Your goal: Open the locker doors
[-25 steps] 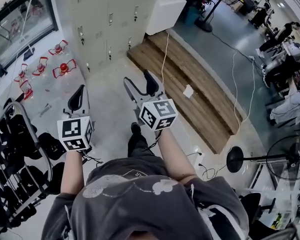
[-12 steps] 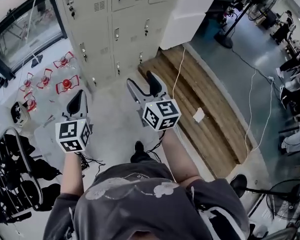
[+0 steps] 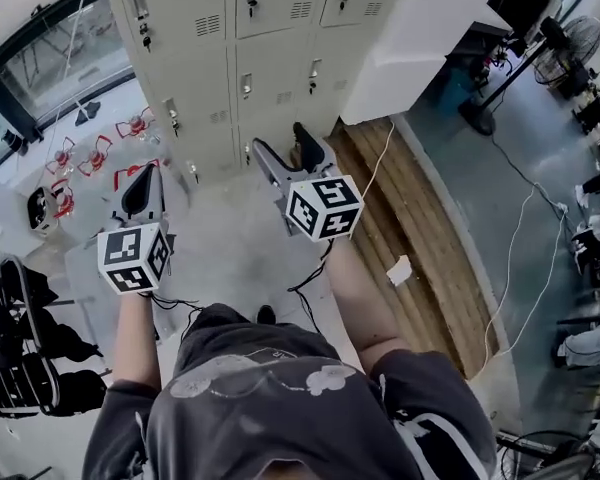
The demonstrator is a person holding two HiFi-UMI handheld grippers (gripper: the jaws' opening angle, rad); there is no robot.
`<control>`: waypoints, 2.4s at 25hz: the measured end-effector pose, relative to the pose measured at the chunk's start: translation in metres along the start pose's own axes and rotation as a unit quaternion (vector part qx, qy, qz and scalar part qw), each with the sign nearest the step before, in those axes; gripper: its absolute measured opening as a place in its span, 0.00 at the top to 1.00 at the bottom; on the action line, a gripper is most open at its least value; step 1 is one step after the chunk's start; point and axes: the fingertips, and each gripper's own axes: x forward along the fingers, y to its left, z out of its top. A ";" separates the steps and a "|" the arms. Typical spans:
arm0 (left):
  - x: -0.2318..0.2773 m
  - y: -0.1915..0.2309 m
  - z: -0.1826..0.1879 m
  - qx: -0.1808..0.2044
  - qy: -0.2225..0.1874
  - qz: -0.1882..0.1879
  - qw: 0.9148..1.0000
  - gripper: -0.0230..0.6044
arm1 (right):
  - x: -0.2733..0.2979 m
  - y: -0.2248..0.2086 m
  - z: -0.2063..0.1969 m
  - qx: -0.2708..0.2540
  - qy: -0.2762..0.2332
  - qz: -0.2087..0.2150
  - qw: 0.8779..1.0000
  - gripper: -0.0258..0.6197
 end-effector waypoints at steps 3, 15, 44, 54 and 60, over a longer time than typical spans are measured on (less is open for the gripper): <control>0.018 0.008 0.001 -0.007 0.007 0.013 1.000 0.95 | 0.021 -0.014 0.003 0.003 0.004 0.007 1.000 0.45; 0.150 0.058 0.017 -0.014 -0.008 0.004 1.000 0.95 | 0.140 -0.066 0.004 -0.003 0.033 0.003 0.999 0.44; 0.319 0.133 0.054 -0.014 -0.019 -0.031 0.999 0.95 | 0.401 -0.166 0.107 -0.058 0.005 -0.034 0.998 0.44; 0.326 0.126 0.052 -0.020 -0.010 -0.006 1.000 0.95 | 0.417 -0.162 0.112 -0.051 0.000 0.006 0.999 0.45; 0.323 0.129 0.050 -0.026 -0.009 0.006 1.000 0.95 | 0.425 -0.159 0.118 -0.063 -0.004 0.010 0.998 0.45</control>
